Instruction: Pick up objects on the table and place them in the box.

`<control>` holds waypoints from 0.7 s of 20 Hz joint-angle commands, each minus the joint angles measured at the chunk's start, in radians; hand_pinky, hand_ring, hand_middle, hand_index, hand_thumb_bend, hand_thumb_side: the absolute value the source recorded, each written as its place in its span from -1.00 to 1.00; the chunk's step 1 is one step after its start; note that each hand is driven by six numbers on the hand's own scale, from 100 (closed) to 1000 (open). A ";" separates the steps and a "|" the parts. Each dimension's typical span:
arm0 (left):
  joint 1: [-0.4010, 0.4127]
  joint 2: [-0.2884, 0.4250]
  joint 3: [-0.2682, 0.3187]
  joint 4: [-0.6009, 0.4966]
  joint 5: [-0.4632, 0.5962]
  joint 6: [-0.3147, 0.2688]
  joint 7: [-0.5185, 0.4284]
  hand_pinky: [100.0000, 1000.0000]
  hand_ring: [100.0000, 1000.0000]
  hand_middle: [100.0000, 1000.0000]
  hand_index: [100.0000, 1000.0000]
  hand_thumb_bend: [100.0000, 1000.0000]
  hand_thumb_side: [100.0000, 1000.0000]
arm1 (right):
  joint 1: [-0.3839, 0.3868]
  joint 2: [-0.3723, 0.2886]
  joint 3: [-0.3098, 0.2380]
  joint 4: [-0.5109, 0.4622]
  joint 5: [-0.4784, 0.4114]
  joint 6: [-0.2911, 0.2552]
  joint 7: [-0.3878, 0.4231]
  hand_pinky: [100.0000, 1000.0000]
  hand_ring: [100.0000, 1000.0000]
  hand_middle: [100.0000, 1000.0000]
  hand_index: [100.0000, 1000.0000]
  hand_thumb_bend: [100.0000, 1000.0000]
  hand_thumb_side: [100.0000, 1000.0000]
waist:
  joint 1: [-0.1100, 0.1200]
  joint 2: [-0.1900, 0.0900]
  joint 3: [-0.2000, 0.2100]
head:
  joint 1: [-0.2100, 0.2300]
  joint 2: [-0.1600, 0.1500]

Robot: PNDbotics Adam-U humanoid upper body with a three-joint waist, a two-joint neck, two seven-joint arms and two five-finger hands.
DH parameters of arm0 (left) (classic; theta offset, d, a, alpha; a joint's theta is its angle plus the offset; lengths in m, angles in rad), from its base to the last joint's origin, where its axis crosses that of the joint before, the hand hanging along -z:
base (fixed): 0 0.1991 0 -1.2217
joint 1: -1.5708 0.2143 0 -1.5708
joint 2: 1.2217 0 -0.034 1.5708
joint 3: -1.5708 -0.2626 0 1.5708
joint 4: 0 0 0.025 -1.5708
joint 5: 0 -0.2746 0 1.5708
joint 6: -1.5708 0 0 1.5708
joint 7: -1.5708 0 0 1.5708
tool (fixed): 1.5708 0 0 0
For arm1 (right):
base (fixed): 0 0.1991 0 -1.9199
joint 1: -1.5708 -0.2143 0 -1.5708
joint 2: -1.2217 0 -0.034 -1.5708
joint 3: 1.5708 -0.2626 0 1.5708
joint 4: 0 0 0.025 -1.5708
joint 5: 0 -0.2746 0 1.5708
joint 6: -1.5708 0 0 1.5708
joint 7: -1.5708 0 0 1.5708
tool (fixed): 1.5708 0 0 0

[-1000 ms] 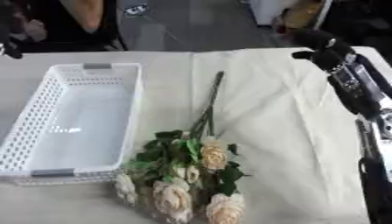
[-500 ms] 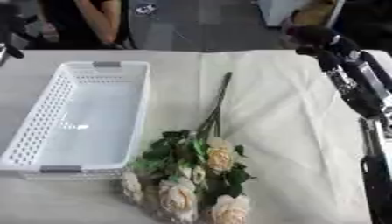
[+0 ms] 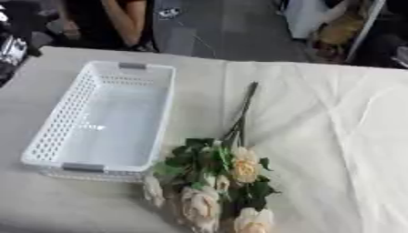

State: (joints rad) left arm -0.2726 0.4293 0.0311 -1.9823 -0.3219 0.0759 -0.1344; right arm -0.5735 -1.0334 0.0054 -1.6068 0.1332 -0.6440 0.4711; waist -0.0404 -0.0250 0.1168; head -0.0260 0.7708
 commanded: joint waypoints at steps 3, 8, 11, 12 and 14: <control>-0.008 0.026 0.002 -0.018 -0.001 -0.003 -0.008 0.02 0.41 0.68 0.53 -1.00 0.57 | -0.095 -0.035 0.081 0.045 0.184 -0.173 0.004 0.89 1.00 0.94 0.92 -0.23 -0.42 | -0.003 -0.012 0.008 | 0.000 -0.001; -0.013 0.025 -0.003 -0.018 0.001 -0.004 -0.013 0.02 0.41 0.68 0.53 -1.00 0.57 | -0.128 -0.005 0.141 0.077 0.343 -0.245 -0.041 0.90 1.00 0.94 0.91 -0.18 -0.27 | -0.005 -0.013 0.014 | -0.005 -0.001; -0.014 0.026 -0.005 -0.018 0.002 -0.005 -0.016 0.02 0.41 0.68 0.53 -1.00 0.57 | -0.147 0.016 0.183 0.093 0.429 -0.261 -0.061 0.90 1.00 0.94 0.91 -0.23 -0.16 | -0.006 -0.012 0.017 | -0.010 -0.001; -0.014 0.027 -0.006 -0.018 0.002 -0.005 -0.017 0.02 0.41 0.68 0.53 -1.00 0.57 | -0.154 0.025 0.200 0.097 0.452 -0.262 -0.067 0.90 1.00 0.94 0.91 -0.23 -0.12 | -0.006 -0.012 0.018 | -0.011 -0.001; -0.015 0.028 -0.009 -0.018 0.003 -0.006 -0.020 0.02 0.41 0.68 0.53 -1.00 0.57 | -0.169 0.043 0.232 0.103 0.493 -0.263 -0.077 0.90 1.00 0.93 0.91 -0.23 -0.10 | -0.007 -0.011 0.019 | -0.013 -0.001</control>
State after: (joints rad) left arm -0.2736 0.4298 0.0228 -1.9824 -0.3216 0.0716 -0.1518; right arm -0.7165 -0.9778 0.2312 -1.5044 0.5996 -0.8078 0.3073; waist -0.0485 -0.0274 0.1357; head -0.0280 0.7708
